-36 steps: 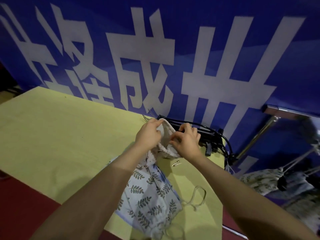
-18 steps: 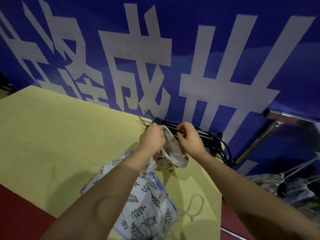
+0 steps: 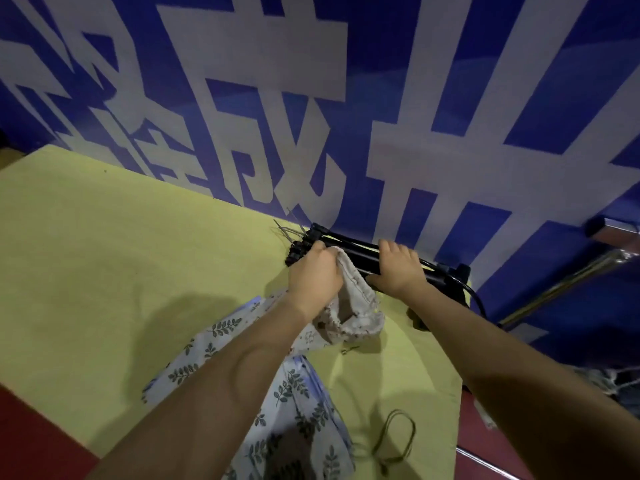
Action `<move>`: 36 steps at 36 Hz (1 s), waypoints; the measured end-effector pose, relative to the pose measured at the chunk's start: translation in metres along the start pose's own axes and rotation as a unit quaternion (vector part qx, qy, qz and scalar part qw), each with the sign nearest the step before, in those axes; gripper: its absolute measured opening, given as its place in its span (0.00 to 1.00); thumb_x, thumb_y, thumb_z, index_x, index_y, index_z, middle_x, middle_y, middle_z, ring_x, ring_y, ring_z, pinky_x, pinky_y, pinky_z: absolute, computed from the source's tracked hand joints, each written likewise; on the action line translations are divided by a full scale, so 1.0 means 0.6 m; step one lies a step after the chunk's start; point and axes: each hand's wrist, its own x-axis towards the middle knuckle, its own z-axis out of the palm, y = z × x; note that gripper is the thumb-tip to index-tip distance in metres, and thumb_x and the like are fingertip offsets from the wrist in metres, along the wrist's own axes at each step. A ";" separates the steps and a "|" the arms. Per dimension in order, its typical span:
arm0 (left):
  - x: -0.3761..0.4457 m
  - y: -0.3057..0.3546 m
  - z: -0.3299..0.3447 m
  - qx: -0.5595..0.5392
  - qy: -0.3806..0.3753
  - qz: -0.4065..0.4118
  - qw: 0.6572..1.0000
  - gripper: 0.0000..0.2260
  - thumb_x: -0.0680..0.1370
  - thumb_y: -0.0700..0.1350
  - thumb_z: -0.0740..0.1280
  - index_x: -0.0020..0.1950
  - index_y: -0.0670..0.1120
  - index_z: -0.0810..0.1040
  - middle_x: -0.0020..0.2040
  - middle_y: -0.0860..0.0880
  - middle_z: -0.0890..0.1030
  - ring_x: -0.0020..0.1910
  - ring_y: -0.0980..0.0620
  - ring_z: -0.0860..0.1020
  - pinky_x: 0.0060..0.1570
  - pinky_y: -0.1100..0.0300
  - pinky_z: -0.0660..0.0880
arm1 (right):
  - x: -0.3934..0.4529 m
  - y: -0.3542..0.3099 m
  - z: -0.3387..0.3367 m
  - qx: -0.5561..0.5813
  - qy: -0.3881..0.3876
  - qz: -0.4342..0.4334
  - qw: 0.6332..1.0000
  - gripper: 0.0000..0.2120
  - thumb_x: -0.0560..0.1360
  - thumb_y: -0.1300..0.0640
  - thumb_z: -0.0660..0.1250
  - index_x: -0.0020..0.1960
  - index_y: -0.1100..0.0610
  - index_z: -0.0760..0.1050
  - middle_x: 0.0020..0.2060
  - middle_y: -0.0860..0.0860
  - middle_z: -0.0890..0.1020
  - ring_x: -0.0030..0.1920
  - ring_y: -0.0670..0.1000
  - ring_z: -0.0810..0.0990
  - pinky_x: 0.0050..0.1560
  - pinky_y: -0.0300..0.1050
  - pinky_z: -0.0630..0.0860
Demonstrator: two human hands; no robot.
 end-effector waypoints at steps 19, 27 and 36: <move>0.007 -0.023 0.011 0.000 0.011 -0.022 1.000 0.16 0.79 0.38 0.55 0.66 0.44 0.73 0.62 0.45 0.72 0.50 0.42 0.78 0.42 0.52 0.74 | 0.012 -0.013 -0.015 -0.019 0.039 -0.003 0.999 0.26 0.73 0.52 0.69 0.65 0.59 0.61 0.56 0.58 0.76 0.53 0.60 0.77 0.41 0.48 0.67; -0.033 -0.025 -0.015 -0.115 0.080 -0.003 0.990 0.15 0.76 0.30 0.56 0.59 0.40 0.72 0.58 0.42 0.73 0.53 0.41 0.74 0.46 0.50 0.72 | -0.044 -0.020 -0.100 0.005 0.104 -0.015 0.994 0.23 0.71 0.52 0.68 0.61 0.55 0.61 0.49 0.55 0.77 0.44 0.59 0.78 0.37 0.48 0.70; -0.085 -0.005 -0.063 -0.283 0.157 -0.040 0.946 0.33 0.76 0.31 0.59 0.77 0.43 0.46 0.43 0.42 0.78 0.38 0.44 0.77 0.38 0.56 0.73 | -0.158 -0.031 -0.156 0.072 0.090 0.002 0.993 0.21 0.70 0.51 0.66 0.61 0.52 0.66 0.43 0.52 0.78 0.44 0.58 0.78 0.39 0.47 0.74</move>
